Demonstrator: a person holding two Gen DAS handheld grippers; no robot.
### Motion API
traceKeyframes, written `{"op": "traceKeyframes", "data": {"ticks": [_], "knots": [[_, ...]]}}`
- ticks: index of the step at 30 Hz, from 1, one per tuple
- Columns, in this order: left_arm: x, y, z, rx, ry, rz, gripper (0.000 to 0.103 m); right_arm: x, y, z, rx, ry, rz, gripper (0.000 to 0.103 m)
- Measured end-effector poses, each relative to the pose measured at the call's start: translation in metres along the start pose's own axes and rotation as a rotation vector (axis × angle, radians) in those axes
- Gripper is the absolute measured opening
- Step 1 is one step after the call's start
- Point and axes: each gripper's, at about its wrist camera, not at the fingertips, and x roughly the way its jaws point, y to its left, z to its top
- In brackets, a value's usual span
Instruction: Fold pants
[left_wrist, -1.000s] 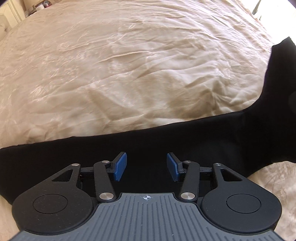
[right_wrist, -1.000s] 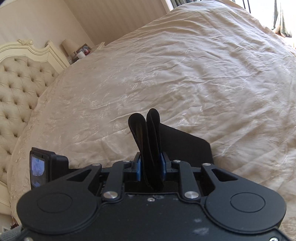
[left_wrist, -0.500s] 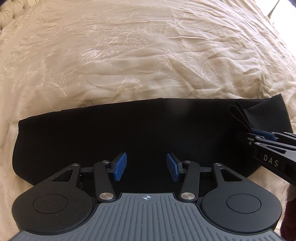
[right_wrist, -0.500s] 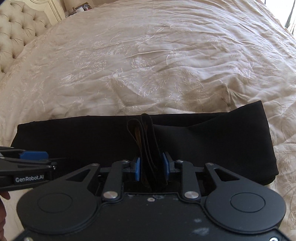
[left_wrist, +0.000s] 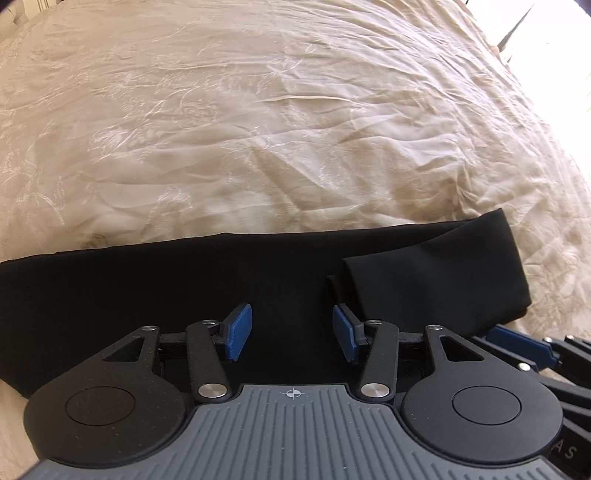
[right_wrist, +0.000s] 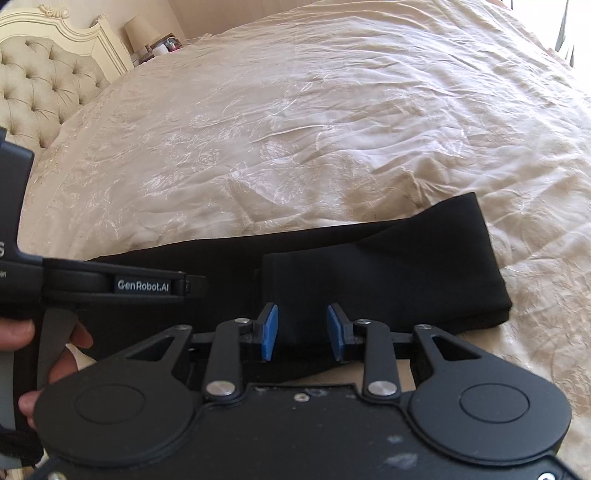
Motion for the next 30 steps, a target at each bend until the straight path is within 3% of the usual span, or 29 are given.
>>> {"op": "traceKeyframes", "data": {"ticks": [6, 9, 12, 15, 18, 19, 20, 21, 22, 24, 26, 30], "knots": [[0.020, -0.055, 0.003, 0.089, 0.009, -0.018, 0.047, -0.011, -0.048, -0.007, 0.049, 0.020, -0.053, 0.031], [0.042, -0.070, -0.004, 0.152, 0.042, 0.034, 0.047, -0.011, -0.069, -0.004, 0.067, 0.023, -0.065, 0.030], [0.066, -0.065, -0.013, 0.158, 0.094, 0.121, 0.049, -0.009, -0.084, 0.006, 0.069, 0.015, -0.065, 0.029], [0.066, -0.053, -0.012, 0.100, 0.095, 0.092, 0.049, -0.003, -0.097, 0.021, 0.067, 0.004, -0.052, 0.029], [0.065, -0.053, -0.009, 0.103, 0.101, 0.115, 0.049, 0.013, -0.108, 0.036, 0.055, 0.006, -0.053, 0.029], [0.065, -0.053, -0.008, 0.102, 0.103, 0.121, 0.049, 0.021, -0.113, 0.039, 0.061, 0.020, -0.056, 0.025], [0.065, -0.055, -0.008, 0.099, 0.104, 0.129, 0.049, 0.030, -0.119, 0.040, 0.078, 0.042, -0.062, 0.011], [0.065, -0.055, -0.008, 0.095, 0.105, 0.134, 0.049, 0.040, -0.126, 0.040, 0.099, 0.076, -0.074, 0.004], [0.065, -0.056, -0.008, 0.093, 0.105, 0.141, 0.050, 0.049, -0.133, 0.039, 0.116, 0.106, -0.092, 0.002], [0.066, -0.057, -0.009, 0.093, 0.105, 0.149, 0.050, 0.066, -0.150, 0.034, 0.156, 0.153, -0.118, 0.001], [0.067, -0.058, -0.007, 0.097, 0.106, 0.157, 0.051, 0.068, -0.159, 0.033, 0.196, 0.157, -0.091, 0.001], [0.067, -0.059, -0.004, 0.099, 0.113, 0.167, 0.052, 0.048, -0.155, 0.046, 0.178, 0.095, -0.059, 0.002]]}}
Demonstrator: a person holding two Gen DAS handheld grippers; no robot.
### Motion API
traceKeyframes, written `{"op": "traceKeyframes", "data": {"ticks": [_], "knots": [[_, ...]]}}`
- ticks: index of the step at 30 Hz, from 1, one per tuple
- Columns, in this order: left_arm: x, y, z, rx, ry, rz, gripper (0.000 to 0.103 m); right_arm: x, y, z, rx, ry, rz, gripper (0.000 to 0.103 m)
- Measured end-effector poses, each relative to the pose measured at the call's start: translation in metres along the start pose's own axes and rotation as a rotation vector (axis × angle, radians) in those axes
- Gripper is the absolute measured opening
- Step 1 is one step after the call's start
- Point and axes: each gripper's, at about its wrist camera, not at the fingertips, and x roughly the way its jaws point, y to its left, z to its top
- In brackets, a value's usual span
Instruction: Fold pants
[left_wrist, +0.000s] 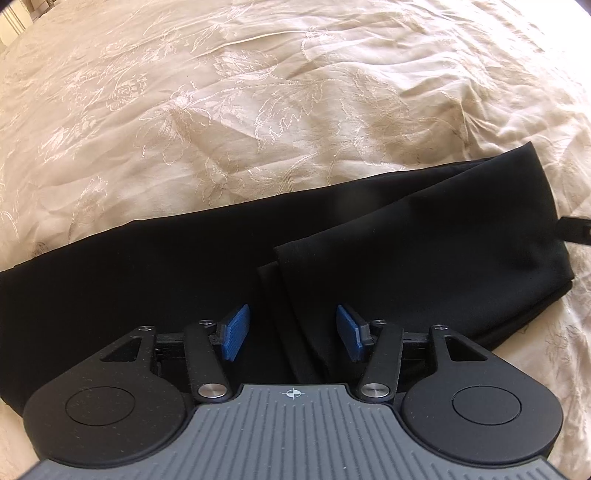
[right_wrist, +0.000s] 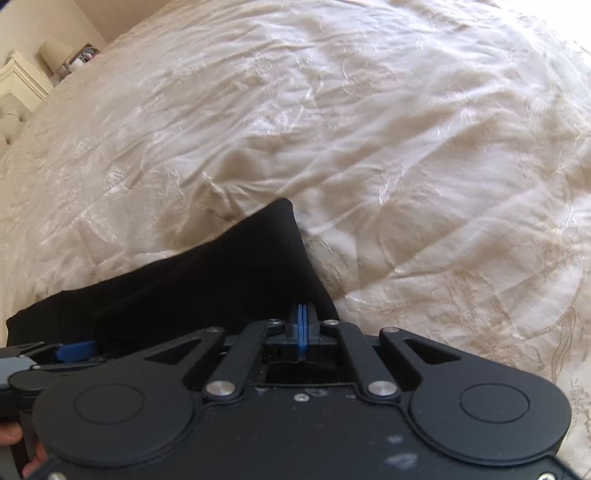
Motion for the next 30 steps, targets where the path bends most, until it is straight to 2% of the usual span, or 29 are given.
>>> {"op": "traceKeyframes", "data": {"ticks": [4, 7, 10, 11, 15, 19, 22, 30], "knots": [[0.000, -0.007, 0.001, -0.006, 0.003, 0.009, 0.054, -0.008, 0.009, 0.017, -0.034, -0.060, 0.054, 0.004], [-0.002, -0.010, 0.001, 0.001, 0.004, 0.016, 0.054, 0.016, 0.014, 0.031, -0.058, -0.032, 0.031, 0.004], [-0.009, -0.009, 0.003, 0.000, 0.004, 0.014, 0.054, 0.043, 0.012, 0.033, -0.063, 0.039, -0.029, 0.002], [-0.013, -0.007, 0.003, -0.005, 0.005, 0.023, 0.054, 0.044, 0.013, 0.033, -0.068, 0.037, -0.034, 0.003], [-0.040, 0.009, -0.008, -0.055, -0.024, 0.061, 0.053, 0.015, 0.020, 0.028, -0.083, -0.032, 0.006, 0.011], [-0.066, 0.039, -0.033, -0.140, -0.028, 0.087, 0.053, -0.025, 0.029, 0.010, -0.084, -0.111, 0.070, 0.012], [-0.082, 0.059, -0.059, -0.187, -0.022, 0.127, 0.053, -0.045, 0.041, -0.011, -0.104, -0.136, 0.118, 0.018], [-0.105, 0.103, -0.131, -0.332, 0.036, 0.189, 0.053, -0.056, 0.101, -0.085, -0.263, -0.049, 0.227, 0.027]]}}
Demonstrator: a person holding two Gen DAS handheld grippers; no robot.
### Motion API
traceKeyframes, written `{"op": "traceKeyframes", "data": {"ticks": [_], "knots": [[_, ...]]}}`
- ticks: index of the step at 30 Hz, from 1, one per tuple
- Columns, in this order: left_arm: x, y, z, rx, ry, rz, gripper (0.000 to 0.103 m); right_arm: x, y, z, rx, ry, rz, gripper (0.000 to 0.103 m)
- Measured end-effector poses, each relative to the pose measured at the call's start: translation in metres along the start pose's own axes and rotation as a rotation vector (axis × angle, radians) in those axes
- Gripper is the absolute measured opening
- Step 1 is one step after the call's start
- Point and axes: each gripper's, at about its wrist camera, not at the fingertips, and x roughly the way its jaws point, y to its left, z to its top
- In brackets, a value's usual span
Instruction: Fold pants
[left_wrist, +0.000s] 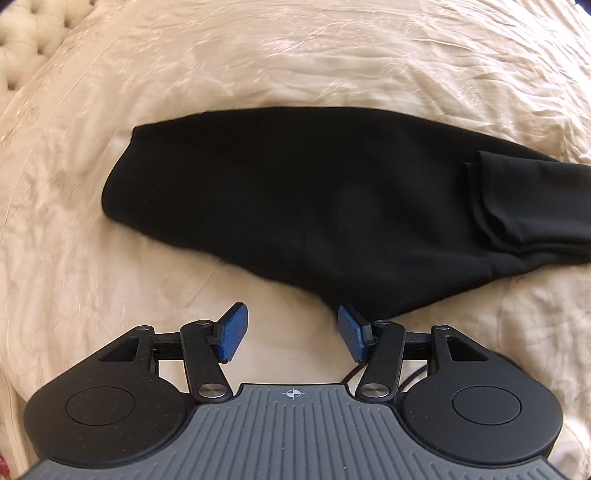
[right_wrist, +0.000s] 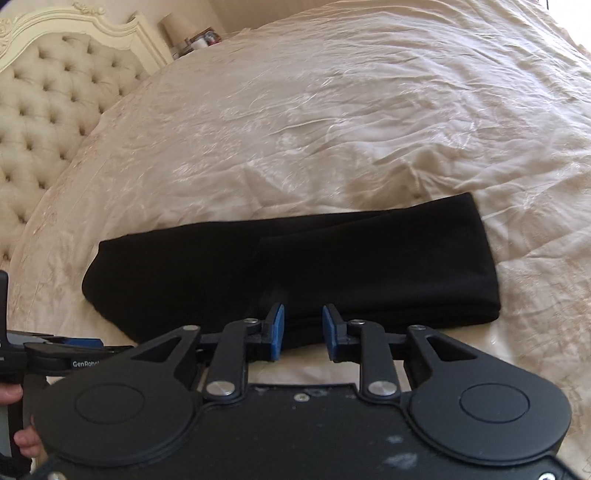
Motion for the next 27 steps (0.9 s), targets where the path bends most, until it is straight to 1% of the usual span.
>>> {"op": "traceKeyframes", "data": {"ticks": [2, 5, 7, 9, 12, 14, 17, 20, 24, 27], "knots": [[0.000, 0.011, -0.013, -0.018, 0.010, 0.002, 0.053, 0.004, 0.019, -0.010, -0.028, 0.024, 0.010, 0.029], [0.001, 0.022, -0.023, -0.005, 0.014, 0.006, 0.053, 0.011, 0.042, -0.021, -0.043, 0.074, -0.002, 0.033], [0.001, 0.030, -0.026, 0.011, 0.001, 0.014, 0.053, 0.016, 0.056, -0.026, -0.049, 0.112, 0.010, 0.033], [0.001, 0.038, -0.025, 0.018, -0.013, 0.013, 0.053, 0.019, 0.069, -0.030, -0.041, 0.129, 0.036, 0.032], [0.005, 0.057, -0.019, 0.023, -0.027, -0.023, 0.053, 0.027, 0.093, -0.031, -0.044, 0.141, 0.054, 0.029], [0.009, 0.074, -0.011, 0.024, -0.032, -0.057, 0.053, 0.033, 0.111, -0.031, -0.051, 0.137, 0.037, 0.024], [0.012, 0.096, -0.004, 0.012, -0.042, -0.080, 0.053, 0.048, 0.134, -0.029, -0.037, 0.140, 0.011, 0.017], [0.019, 0.119, 0.001, 0.001, -0.045, -0.108, 0.053, 0.062, 0.150, -0.027, -0.020, 0.132, -0.032, 0.016], [0.021, 0.147, 0.003, 0.002, -0.053, -0.132, 0.053, 0.083, 0.162, -0.027, 0.023, 0.132, -0.084, 0.016], [0.031, 0.162, 0.010, 0.015, -0.056, -0.148, 0.053, 0.101, 0.166, -0.033, 0.045, 0.161, -0.128, 0.016]]}}
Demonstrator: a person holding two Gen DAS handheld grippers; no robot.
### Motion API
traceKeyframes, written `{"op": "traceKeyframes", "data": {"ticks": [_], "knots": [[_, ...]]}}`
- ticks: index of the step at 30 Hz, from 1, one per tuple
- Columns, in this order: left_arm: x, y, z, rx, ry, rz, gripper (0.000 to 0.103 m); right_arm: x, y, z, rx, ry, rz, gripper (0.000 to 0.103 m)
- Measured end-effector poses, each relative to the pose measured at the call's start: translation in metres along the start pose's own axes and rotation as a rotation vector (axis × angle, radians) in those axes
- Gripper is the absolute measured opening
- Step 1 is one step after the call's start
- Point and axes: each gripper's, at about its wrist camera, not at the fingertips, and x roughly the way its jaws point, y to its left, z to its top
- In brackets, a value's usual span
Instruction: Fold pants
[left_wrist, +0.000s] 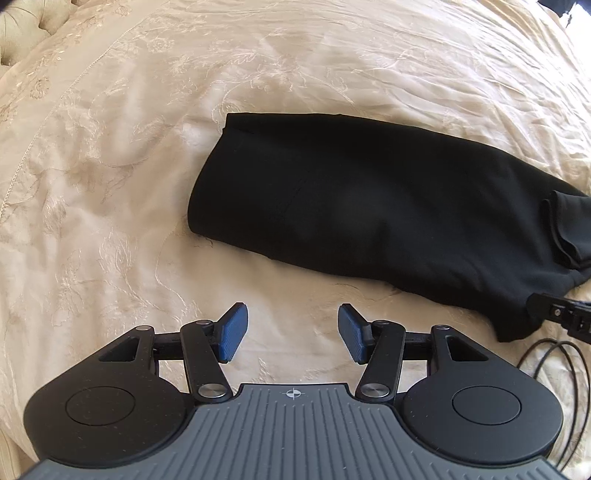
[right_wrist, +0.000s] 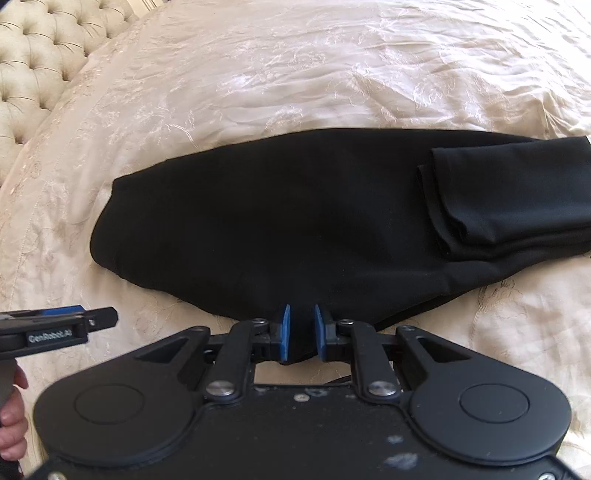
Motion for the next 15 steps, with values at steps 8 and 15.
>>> {"op": "traceKeyframes", "data": {"ticks": [8, 15], "knots": [[0.016, 0.026, 0.011, -0.026, 0.013, -0.074, 0.053, 0.034, -0.003, -0.008, 0.058, 0.093, -0.094, 0.013], [0.034, 0.041, 0.022, -0.126, 0.003, -0.171, 0.054, 0.040, 0.004, -0.005, 0.046, 0.102, -0.140, 0.012]]}}
